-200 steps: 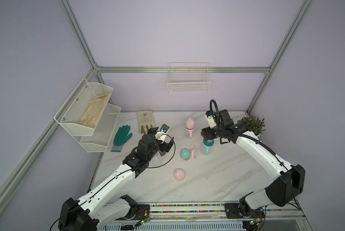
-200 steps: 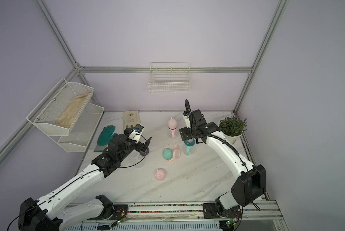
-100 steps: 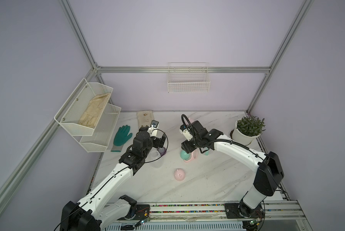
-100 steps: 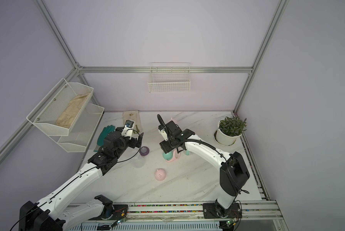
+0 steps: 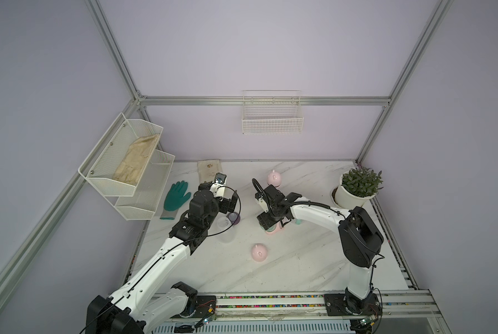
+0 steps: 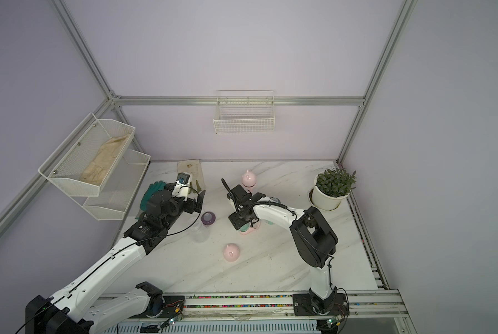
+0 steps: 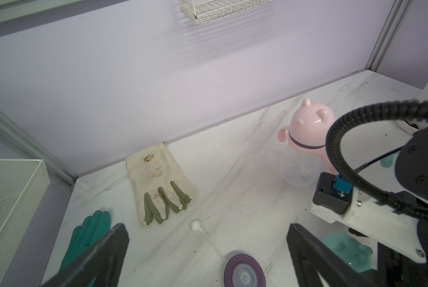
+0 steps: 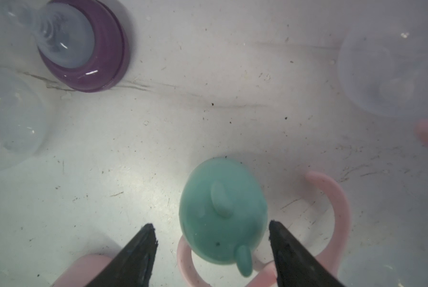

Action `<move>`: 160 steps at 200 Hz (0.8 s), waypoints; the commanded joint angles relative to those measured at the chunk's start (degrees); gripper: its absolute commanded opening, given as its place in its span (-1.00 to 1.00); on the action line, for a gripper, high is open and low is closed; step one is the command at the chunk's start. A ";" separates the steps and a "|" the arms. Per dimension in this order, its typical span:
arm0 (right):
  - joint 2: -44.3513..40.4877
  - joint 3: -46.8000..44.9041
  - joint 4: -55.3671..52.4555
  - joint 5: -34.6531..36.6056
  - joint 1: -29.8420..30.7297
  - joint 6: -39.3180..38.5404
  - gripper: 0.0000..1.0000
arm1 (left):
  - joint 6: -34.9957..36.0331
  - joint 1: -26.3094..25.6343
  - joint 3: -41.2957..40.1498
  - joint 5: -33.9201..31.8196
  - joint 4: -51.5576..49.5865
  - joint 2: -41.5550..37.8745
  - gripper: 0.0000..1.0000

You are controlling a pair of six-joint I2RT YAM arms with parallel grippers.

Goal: Assemble the baby bottles
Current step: Pick up the lid from the center of the board.

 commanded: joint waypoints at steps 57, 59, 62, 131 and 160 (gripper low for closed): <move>3.16 -1.00 3.83 0.59 0.36 0.47 0.39 | -0.79 0.35 0.79 -0.10 2.15 -1.03 1.00; 3.10 -1.01 3.90 0.59 0.32 0.47 0.38 | -0.81 0.34 0.81 -0.07 2.09 -1.04 1.00; 3.09 -1.03 3.93 0.52 0.36 0.51 0.36 | -0.82 0.34 0.83 -0.06 2.09 -1.04 0.99; -3.74 -1.24 5.73 -5.54 0.32 0.58 -0.03 | -0.95 0.33 1.05 -0.15 2.15 -0.51 0.99; -8.94 0.84 6.49 -8.67 0.28 0.88 -0.05 | -0.88 0.33 1.26 -0.04 1.92 -0.42 1.00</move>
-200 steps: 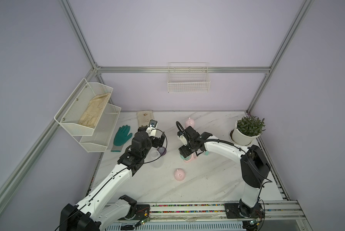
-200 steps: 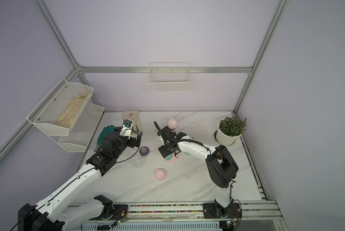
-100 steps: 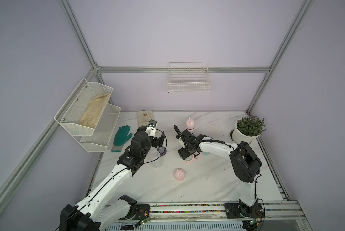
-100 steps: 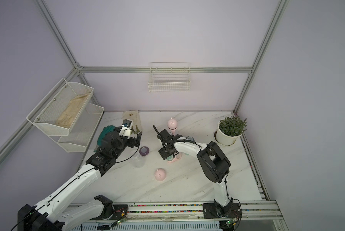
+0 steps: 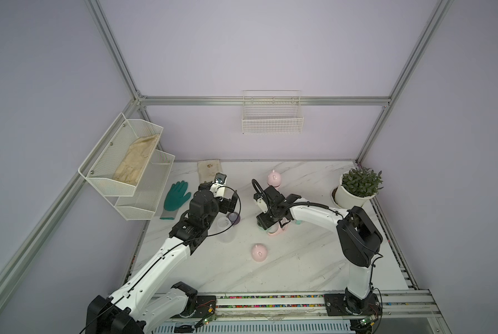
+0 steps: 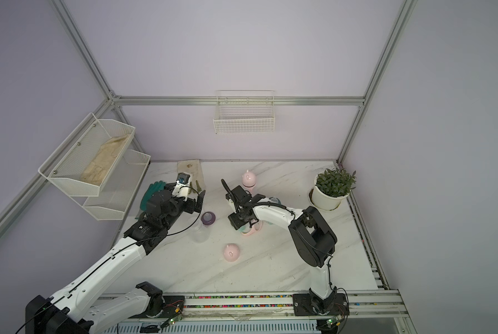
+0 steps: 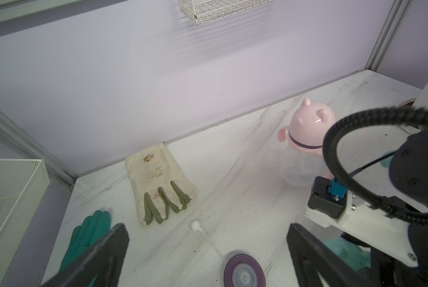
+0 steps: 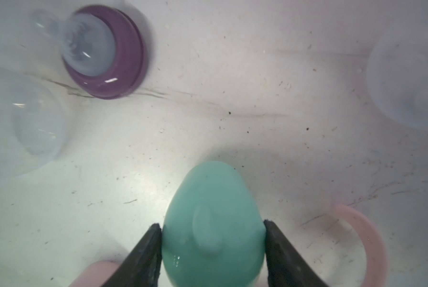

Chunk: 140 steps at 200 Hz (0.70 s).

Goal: Assemble the baby bottles
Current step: Pick up the lid from the center of the board, then close the lid on the baby bottle.

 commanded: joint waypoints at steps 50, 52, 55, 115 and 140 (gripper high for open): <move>-15.25 7.08 -3.48 3.84 -0.99 1.04 -0.08 | -0.67 0.32 1.19 0.31 1.92 -0.66 1.00; -15.55 7.28 -4.03 4.35 -1.07 1.00 -0.08 | -0.67 0.32 1.15 0.45 1.92 -0.76 1.00; -15.98 7.66 -4.79 5.28 -1.19 0.95 -0.08 | -0.60 0.33 1.16 0.57 1.92 -0.72 0.99; -22.90 9.88 -13.98 15.10 -6.46 1.23 -0.11 | -0.50 0.36 1.27 1.55 2.13 -0.36 1.00; -24.44 8.41 -14.66 14.85 -10.08 1.05 -0.12 | -0.53 0.28 1.32 1.99 2.17 -0.44 1.00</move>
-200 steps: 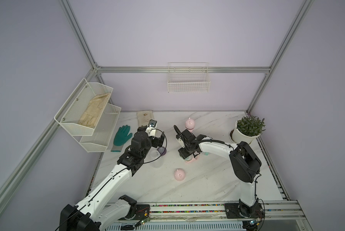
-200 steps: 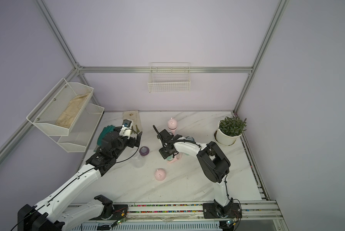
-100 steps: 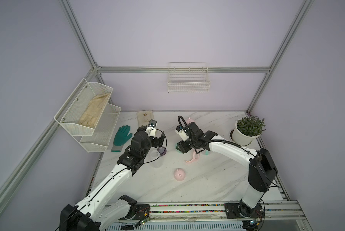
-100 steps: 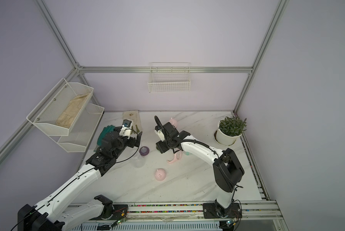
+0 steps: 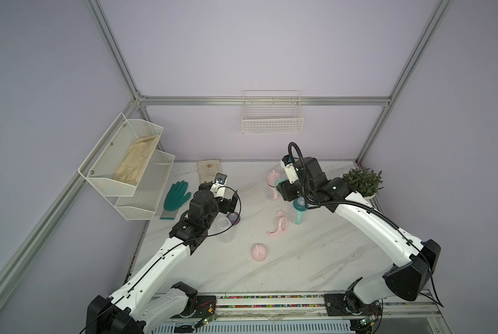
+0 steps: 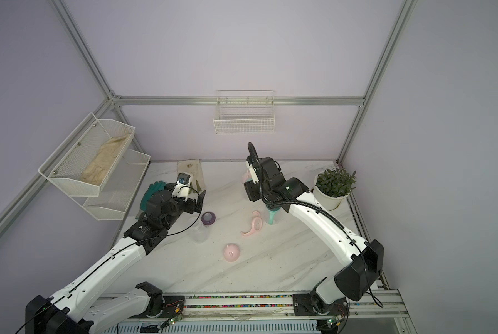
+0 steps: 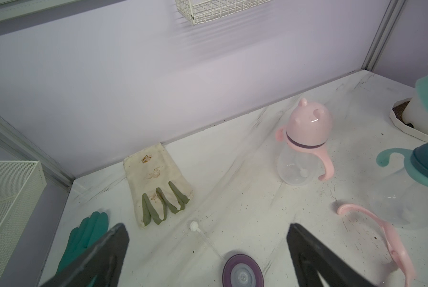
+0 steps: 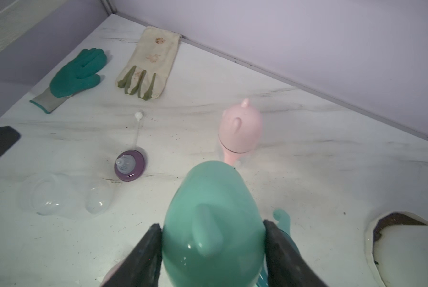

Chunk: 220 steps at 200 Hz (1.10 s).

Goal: Assemble the baby bottles
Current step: Close the lid on the baby bottle.

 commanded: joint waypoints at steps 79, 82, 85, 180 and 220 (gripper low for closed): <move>-4.25 -4.27 -6.64 0.25 -6.05 0.66 -0.13 | -0.65 0.31 2.11 2.88 1.54 0.47 0.99; -4.32 -4.45 -6.73 0.16 -6.17 0.61 -0.12 | -0.71 0.31 2.11 2.91 1.50 0.58 1.00; -4.41 -4.80 -6.79 0.08 -6.33 0.70 -0.12 | -0.72 0.32 2.17 3.02 1.51 0.65 1.00; -2.55 -8.64 -5.27 -2.91 -8.60 -0.17 -0.13 | -0.51 0.31 2.37 4.26 1.40 1.31 1.00; -1.91 -10.33 -4.00 -3.37 -9.51 -0.42 -0.10 | -0.47 0.32 2.37 4.49 1.31 1.49 1.00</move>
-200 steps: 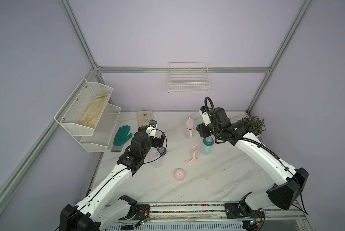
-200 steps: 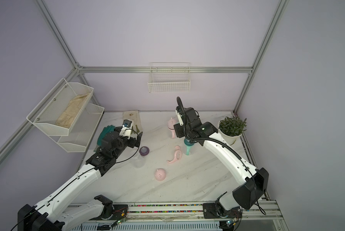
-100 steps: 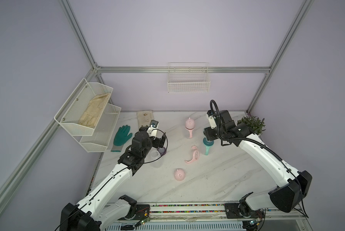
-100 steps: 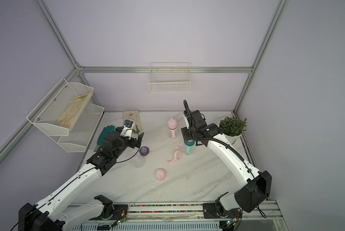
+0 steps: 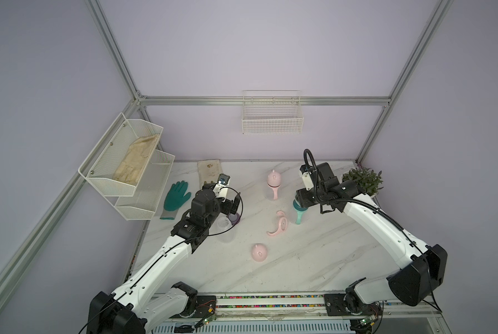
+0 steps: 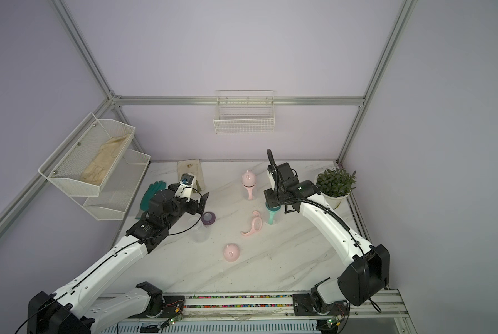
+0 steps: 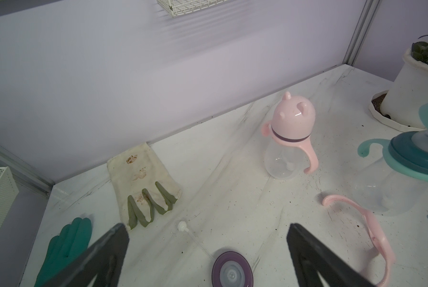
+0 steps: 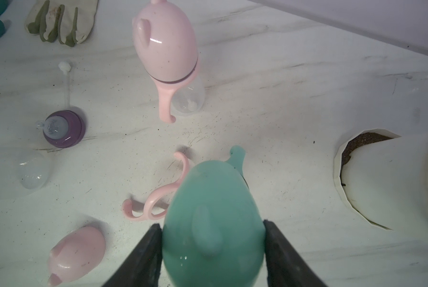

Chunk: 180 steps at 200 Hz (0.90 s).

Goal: Assemble the baby bottles
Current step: Close the lid on the baby bottle.

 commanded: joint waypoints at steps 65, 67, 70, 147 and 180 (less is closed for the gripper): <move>1.24 -2.11 3.57 -1.91 -2.43 -0.97 0.00 | -0.21 0.30 2.19 1.09 1.19 0.38 1.00; 1.24 -2.09 3.67 -1.92 -2.44 -0.91 0.01 | -0.23 0.29 2.19 1.15 1.18 0.38 0.99; 1.31 -2.13 3.72 -2.02 -2.44 -0.98 0.02 | -0.28 0.29 2.19 1.17 1.22 0.38 0.99; 2.37 -2.75 4.02 -3.66 -2.79 -0.99 0.14 | -0.03 0.32 2.30 1.97 1.03 0.89 0.99; 2.92 -2.95 4.03 -3.77 -2.88 -0.98 0.19 | 0.13 0.33 2.35 2.32 0.96 0.99 1.00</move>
